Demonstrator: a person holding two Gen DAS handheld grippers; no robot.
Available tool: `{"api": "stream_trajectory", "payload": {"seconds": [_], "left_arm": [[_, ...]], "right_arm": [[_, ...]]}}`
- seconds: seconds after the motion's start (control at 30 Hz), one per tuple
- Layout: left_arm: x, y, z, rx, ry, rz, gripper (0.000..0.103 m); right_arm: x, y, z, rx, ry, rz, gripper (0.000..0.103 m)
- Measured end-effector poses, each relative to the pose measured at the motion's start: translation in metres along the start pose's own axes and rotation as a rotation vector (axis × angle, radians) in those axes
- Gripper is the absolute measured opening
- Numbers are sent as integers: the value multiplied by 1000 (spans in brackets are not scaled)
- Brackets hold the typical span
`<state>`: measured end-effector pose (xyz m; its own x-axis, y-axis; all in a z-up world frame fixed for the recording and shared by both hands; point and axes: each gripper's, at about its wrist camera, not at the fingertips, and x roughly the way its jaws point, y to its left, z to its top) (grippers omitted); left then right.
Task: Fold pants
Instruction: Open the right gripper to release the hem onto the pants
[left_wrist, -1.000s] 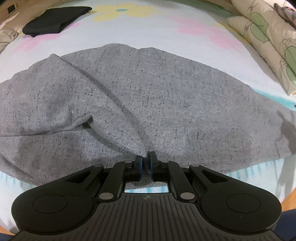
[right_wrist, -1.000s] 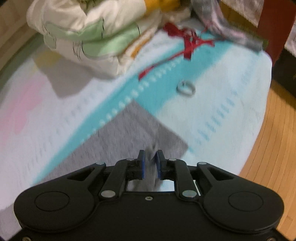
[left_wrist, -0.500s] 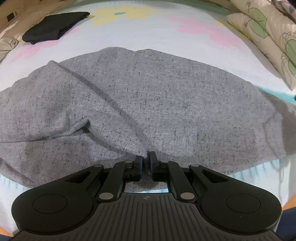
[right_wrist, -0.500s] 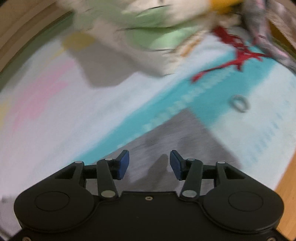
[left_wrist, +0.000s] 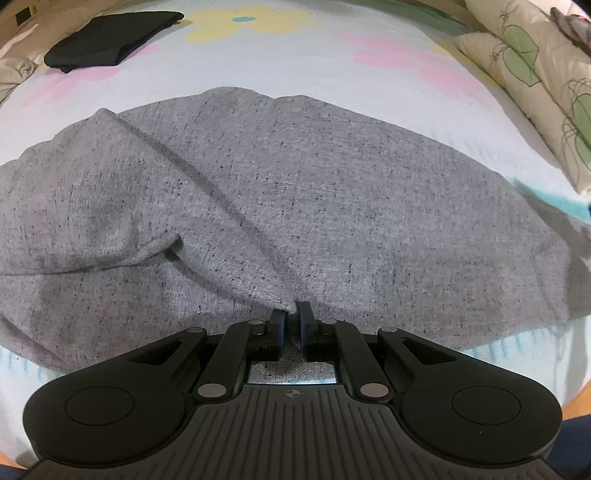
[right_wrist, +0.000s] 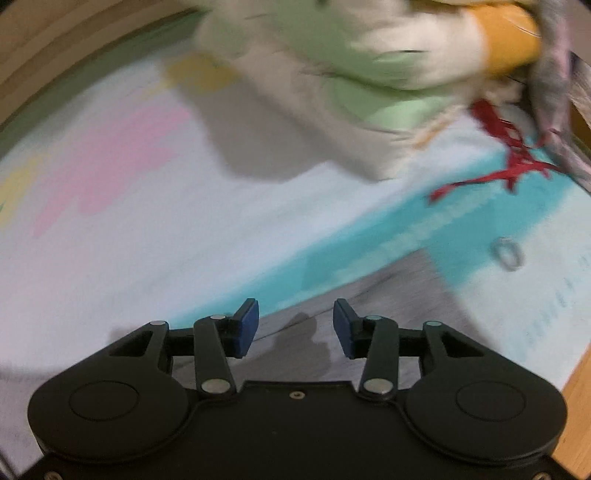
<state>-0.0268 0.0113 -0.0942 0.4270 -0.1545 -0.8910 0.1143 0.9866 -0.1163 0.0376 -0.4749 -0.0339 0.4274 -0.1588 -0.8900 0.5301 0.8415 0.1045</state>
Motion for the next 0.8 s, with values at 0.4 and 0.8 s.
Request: {"api": "stream_trajectory", "payload": {"seconds": [0.4,0.8], "left_arm": [[1,-4,1,8,-2,10,8],[-1,-1,2,5,-4,4,8]], "right_arm": [[29,-86,0,135,103,-13,54],[33,-65,1,57,76,-12,13]]}}
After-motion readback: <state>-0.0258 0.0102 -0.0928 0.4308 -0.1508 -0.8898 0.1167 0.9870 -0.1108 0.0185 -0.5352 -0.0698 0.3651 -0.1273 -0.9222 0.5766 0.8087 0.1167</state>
